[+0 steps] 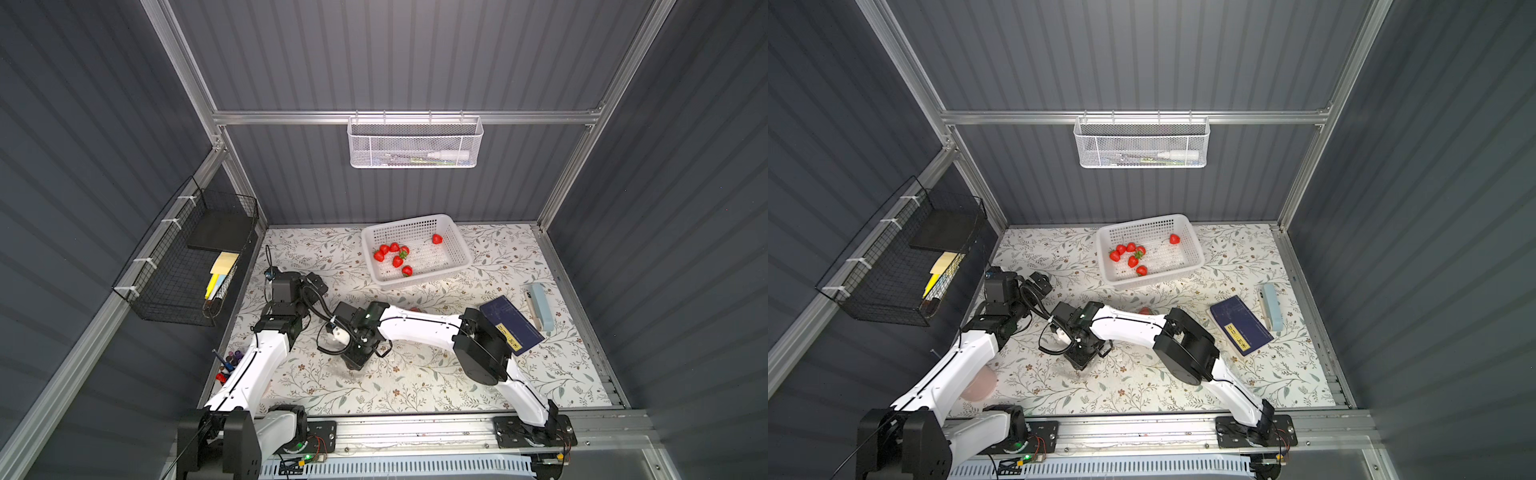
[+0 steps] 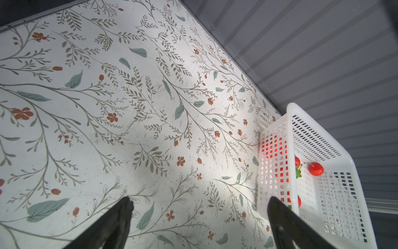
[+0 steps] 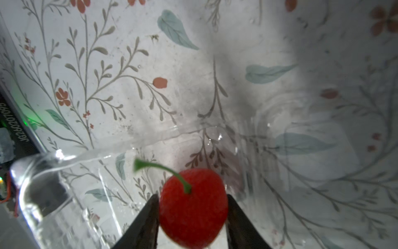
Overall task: Pack strawberries into containers
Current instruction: Place the strawberry in the packing box.
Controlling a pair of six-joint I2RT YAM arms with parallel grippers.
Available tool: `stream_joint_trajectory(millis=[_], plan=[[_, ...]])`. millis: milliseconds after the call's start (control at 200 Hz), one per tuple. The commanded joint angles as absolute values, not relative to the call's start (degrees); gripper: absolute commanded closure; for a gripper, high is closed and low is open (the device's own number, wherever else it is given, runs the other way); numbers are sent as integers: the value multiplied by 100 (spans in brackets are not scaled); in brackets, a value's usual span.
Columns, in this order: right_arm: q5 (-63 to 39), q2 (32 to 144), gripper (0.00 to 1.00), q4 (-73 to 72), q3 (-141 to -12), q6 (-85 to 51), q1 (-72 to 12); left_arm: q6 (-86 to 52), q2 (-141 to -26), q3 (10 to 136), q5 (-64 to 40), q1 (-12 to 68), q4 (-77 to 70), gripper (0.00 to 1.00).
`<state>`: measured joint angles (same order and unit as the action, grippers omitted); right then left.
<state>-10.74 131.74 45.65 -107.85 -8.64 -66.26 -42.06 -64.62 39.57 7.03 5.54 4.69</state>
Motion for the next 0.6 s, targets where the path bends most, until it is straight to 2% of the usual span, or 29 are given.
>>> stream_joint_trajectory(millis=[0, 375, 595], plan=[[-494, 13316, 46, 4897, -10977, -724, -6814, -4076, -6480, 3852, 563, 591, 353, 1], [1279, 13324, 45, 4792, -10591, -466, -6979, -4144, -6445, 3651, 407, 580, 179, 1], [1659, 13261, 45, 4546, -10302, -360, -6838, -4173, -6523, 3604, 293, 580, 62, 1]])
